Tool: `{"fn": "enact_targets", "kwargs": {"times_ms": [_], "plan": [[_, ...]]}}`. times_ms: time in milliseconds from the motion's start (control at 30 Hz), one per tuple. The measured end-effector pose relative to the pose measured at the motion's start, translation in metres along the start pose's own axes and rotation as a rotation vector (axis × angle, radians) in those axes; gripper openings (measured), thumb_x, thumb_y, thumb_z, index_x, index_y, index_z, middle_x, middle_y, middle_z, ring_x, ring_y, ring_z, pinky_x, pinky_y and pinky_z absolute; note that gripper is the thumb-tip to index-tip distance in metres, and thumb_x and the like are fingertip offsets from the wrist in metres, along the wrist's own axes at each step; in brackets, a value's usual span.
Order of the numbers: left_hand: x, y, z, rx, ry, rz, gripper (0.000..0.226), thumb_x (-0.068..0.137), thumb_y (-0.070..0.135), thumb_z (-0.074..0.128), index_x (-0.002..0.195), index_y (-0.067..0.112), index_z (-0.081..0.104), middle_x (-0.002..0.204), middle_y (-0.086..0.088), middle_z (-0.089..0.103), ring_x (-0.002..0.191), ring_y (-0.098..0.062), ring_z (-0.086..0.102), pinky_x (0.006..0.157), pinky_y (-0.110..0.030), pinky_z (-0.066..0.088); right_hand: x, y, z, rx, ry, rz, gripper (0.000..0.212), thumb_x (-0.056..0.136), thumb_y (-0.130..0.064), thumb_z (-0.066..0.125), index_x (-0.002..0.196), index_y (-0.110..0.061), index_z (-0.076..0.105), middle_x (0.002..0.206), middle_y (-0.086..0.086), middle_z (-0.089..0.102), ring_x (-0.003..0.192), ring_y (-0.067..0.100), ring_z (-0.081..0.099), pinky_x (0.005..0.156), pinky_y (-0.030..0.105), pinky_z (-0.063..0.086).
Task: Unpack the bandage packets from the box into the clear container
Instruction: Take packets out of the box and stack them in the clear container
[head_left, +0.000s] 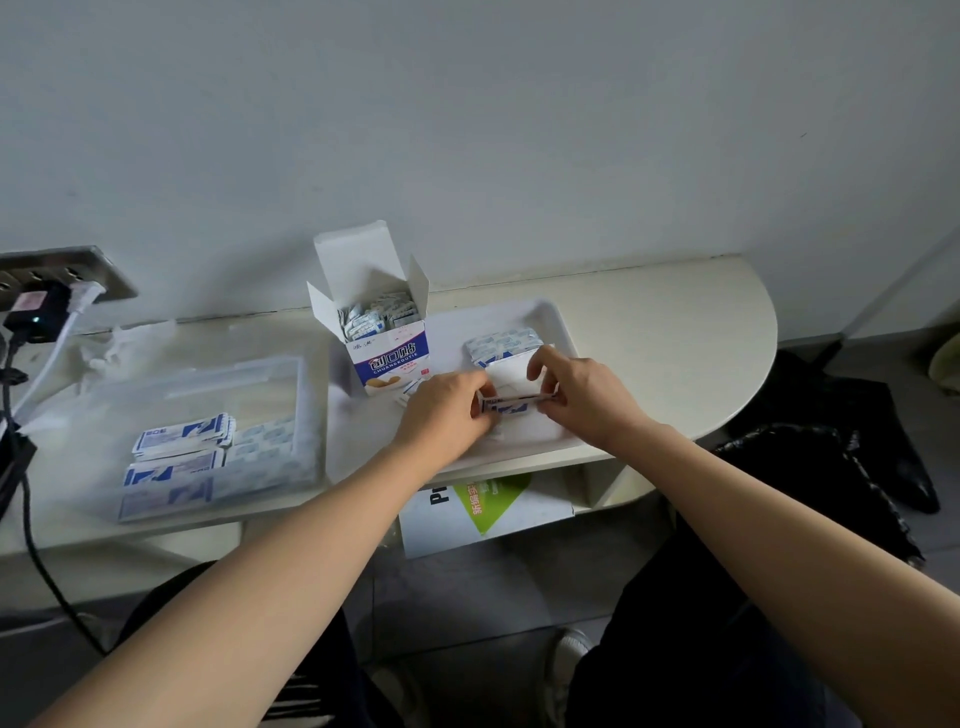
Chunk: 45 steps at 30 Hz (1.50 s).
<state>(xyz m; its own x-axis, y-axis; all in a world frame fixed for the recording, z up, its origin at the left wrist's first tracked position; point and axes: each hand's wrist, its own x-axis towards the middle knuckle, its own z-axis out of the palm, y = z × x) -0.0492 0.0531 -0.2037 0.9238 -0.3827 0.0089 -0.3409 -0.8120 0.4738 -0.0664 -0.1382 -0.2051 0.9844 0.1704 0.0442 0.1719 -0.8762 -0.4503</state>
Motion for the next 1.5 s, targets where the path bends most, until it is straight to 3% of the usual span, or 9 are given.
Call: {"fn": "enact_targets", "kwargs": {"times_ms": [167, 333, 600, 767, 1000, 1133, 1267, 1367, 1500], "plan": [[-0.002, -0.001, 0.004, -0.016, 0.031, -0.006, 0.021, 0.080, 0.026, 0.070, 0.101, 0.023, 0.066, 0.086, -0.003, 0.070, 0.081, -0.024, 0.064, 0.067, -0.031, 0.050, -0.002, 0.001, -0.003, 0.023, 0.022, -0.038, 0.020, 0.076, -0.012, 0.067, 0.096, -0.017, 0.065, 0.088, -0.001, 0.061, 0.066, 0.016, 0.050, 0.065, 0.033, 0.048], [-0.004, 0.002, 0.006, -0.080, 0.049, -0.022, 0.025, 0.082, 0.033, 0.070, 0.104, 0.023, 0.063, 0.076, 0.004, 0.063, 0.071, -0.015, 0.057, 0.062, -0.025, 0.041, -0.003, 0.002, -0.003, 0.041, 0.024, -0.019, 0.017, 0.073, -0.008, 0.066, 0.089, -0.011, 0.071, 0.086, -0.001, 0.053, 0.067, 0.020, 0.052, 0.067, 0.030, 0.045], [-0.003, 0.011, 0.010, -0.078, -0.017, 0.009, 0.019, 0.088, 0.026, 0.063, 0.105, 0.017, 0.067, 0.096, -0.007, 0.071, 0.092, -0.025, 0.064, 0.078, -0.031, 0.048, -0.002, 0.002, -0.008, 0.048, 0.000, 0.019, 0.019, 0.073, -0.002, 0.063, 0.088, -0.010, 0.072, 0.083, 0.001, 0.059, 0.069, 0.018, 0.053, 0.066, 0.025, 0.038], [-0.001, 0.013, 0.007, -0.066, 0.049, -0.011, 0.016, 0.088, 0.024, 0.062, 0.098, 0.018, 0.072, 0.088, -0.007, 0.072, 0.085, -0.027, 0.065, 0.074, -0.033, 0.051, -0.003, 0.000, -0.012, 0.049, 0.021, 0.069, 0.019, 0.077, -0.003, 0.060, 0.089, -0.009, 0.073, 0.087, 0.004, 0.068, 0.071, 0.015, 0.052, 0.065, 0.021, 0.033], [0.001, 0.012, 0.009, -0.035, 0.018, -0.031, 0.014, 0.087, 0.021, 0.060, 0.095, 0.018, 0.072, 0.090, -0.006, 0.072, 0.087, -0.026, 0.064, 0.068, -0.026, 0.040, -0.004, 0.002, -0.010, 0.031, -0.025, 0.085, 0.011, 0.077, -0.005, 0.063, 0.084, -0.008, 0.071, 0.082, 0.006, 0.067, 0.076, 0.022, 0.056, 0.064, 0.025, 0.034], [0.004, 0.010, 0.000, -0.059, 0.050, -0.037, 0.019, 0.087, 0.022, 0.061, 0.101, 0.021, 0.073, 0.092, -0.006, 0.070, 0.087, -0.027, 0.064, 0.069, -0.029, 0.045, -0.001, 0.004, -0.015, 0.145, 0.025, 0.130, 0.005, 0.077, -0.011, 0.072, 0.080, -0.009, 0.070, 0.071, -0.001, 0.061, 0.069, 0.016, 0.052, 0.062, 0.025, 0.033], [0.000, 0.010, -0.009, -0.028, 0.051, -0.065, 0.019, 0.090, 0.027, 0.058, 0.104, 0.021, 0.069, 0.098, -0.008, 0.052, 0.085, -0.030, 0.058, 0.069, -0.030, 0.041, -0.002, 0.003, -0.019, 0.285, 0.069, 0.214, 0.010, 0.073, -0.022, 0.079, 0.077, -0.015, 0.072, 0.072, 0.001, 0.066, 0.067, 0.011, 0.055, 0.063, 0.025, 0.041], [-0.006, 0.014, -0.021, -0.066, 0.026, -0.029, 0.013, 0.093, 0.024, 0.053, 0.099, 0.018, 0.064, 0.096, -0.007, 0.063, 0.078, -0.024, 0.062, 0.064, -0.029, 0.043, -0.006, -0.004, -0.024, 0.524, 0.050, 0.224, 0.007, 0.076, -0.019, 0.078, 0.075, -0.016, 0.072, 0.071, 0.004, 0.070, 0.065, 0.010, 0.063, 0.060, 0.017, 0.043], [-0.017, 0.009, -0.041, -0.334, -0.038, -0.104, 0.015, 0.097, 0.015, 0.047, 0.084, 0.022, 0.051, 0.074, 0.001, 0.069, 0.052, -0.016, 0.066, 0.048, -0.026, 0.049, -0.005, -0.023, -0.027, 0.746, 0.060, 0.161, 0.014, 0.081, -0.008, 0.073, 0.093, -0.013, 0.073, 0.076, 0.011, 0.073, 0.071, 0.021, 0.071, 0.059, 0.021, 0.050]]}}
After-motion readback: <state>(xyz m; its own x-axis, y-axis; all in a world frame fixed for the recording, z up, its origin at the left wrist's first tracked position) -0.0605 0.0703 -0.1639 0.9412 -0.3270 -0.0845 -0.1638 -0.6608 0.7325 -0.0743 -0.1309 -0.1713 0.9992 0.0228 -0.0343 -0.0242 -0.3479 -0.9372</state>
